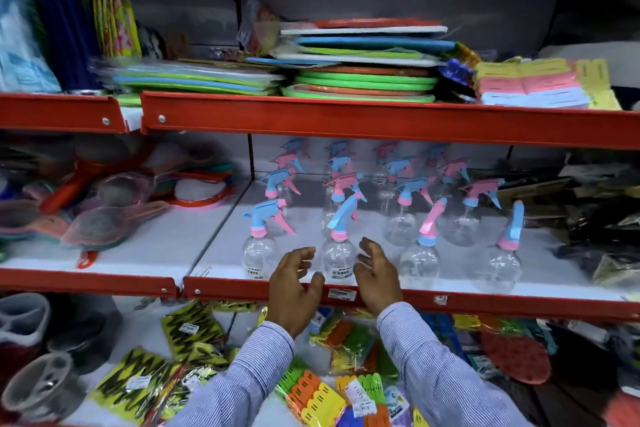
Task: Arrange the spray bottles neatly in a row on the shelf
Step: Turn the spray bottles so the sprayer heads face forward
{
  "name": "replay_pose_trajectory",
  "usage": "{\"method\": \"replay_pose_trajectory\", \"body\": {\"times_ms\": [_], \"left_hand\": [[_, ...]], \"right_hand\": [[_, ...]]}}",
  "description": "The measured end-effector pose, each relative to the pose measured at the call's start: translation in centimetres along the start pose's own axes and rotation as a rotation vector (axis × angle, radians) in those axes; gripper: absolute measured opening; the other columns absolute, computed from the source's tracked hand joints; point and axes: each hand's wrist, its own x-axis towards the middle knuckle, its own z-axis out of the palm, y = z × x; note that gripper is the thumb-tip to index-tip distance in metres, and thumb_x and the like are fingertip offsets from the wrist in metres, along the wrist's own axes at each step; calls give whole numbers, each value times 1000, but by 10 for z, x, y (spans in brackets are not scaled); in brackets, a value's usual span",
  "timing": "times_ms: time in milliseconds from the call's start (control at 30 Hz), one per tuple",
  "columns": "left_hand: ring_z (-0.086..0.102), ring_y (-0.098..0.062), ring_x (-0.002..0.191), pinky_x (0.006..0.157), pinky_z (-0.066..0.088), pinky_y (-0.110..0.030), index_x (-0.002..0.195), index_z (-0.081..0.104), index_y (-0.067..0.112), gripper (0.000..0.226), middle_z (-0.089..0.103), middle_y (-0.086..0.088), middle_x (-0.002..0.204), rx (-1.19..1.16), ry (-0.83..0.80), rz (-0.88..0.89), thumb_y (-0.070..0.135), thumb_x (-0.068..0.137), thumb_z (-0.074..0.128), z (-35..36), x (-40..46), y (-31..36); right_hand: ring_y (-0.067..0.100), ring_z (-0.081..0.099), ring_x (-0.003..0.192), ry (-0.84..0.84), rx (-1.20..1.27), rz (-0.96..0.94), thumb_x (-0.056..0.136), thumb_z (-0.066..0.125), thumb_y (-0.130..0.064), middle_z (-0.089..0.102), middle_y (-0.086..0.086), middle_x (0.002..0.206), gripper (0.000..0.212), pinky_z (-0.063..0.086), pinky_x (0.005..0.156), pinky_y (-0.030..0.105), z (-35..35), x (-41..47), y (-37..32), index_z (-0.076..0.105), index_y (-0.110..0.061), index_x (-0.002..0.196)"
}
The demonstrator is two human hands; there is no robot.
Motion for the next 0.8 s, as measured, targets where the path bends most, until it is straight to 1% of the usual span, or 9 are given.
{"method": "replay_pose_trajectory", "body": {"times_ms": [100,133,200,333,467,567,667,733,800], "left_hand": [[62,-16,106,94,54,-36,123,57,18,41,63,-3,123,23,-30,-61,15,82,63,11,-4,7],[62,-16,108,96,53,-36,124,56,17,42,63,-3,125,39,-36,-75,16,83,63,13,-6,9],[61,-18,112,99,51,-36,125,56,18,43,63,-3,126,59,-42,-96,17,83,63,14,-8,9],[58,-20,118,100,50,-37,130,53,19,47,61,-4,131,74,-60,-120,17,84,62,16,-9,10],[58,-19,121,101,50,-38,132,50,20,50,63,-3,130,91,-82,-117,17,84,61,16,-8,9],[58,-17,119,100,48,-31,134,49,22,52,64,-1,129,105,-100,-114,18,83,60,17,-7,11],[58,-18,120,99,42,-23,136,46,24,54,62,1,133,116,-130,-113,19,84,58,16,-6,12],[56,-20,123,104,42,-27,139,44,22,55,58,-1,138,117,-153,-126,19,86,57,16,-6,12],[53,-23,127,109,42,-34,144,37,20,60,53,-4,144,129,-180,-150,20,88,57,15,-5,12]], "right_hand": [[23,52,124,-161,-69,26,89,49,-8,52,6,140,52,40,107,34,-4,10,1,38,-16,140],[23,53,124,-188,-98,13,89,49,-7,53,7,138,52,41,107,35,-5,10,2,39,-16,139],[22,55,120,-209,-113,-12,88,50,-6,58,6,133,49,42,102,30,-6,9,3,43,-15,136],[10,56,109,-201,-56,-26,87,53,-5,60,1,125,48,40,93,20,-12,3,8,48,-15,133],[8,59,104,-166,-30,-47,84,54,-3,64,3,123,45,43,94,21,-14,-4,10,54,-13,128],[5,60,100,-144,-42,-61,83,55,-3,66,4,121,43,44,92,18,-15,-5,11,57,-13,124],[4,59,100,-130,-42,-48,83,56,-3,66,5,121,42,43,87,10,-15,-6,9,57,-11,124],[4,59,100,-122,-54,-47,83,56,-2,67,7,120,42,40,80,-1,-15,-6,10,57,-10,124],[5,60,101,-114,-70,-49,83,57,-3,67,7,119,41,39,76,-4,-15,-7,10,58,-10,123]]}}
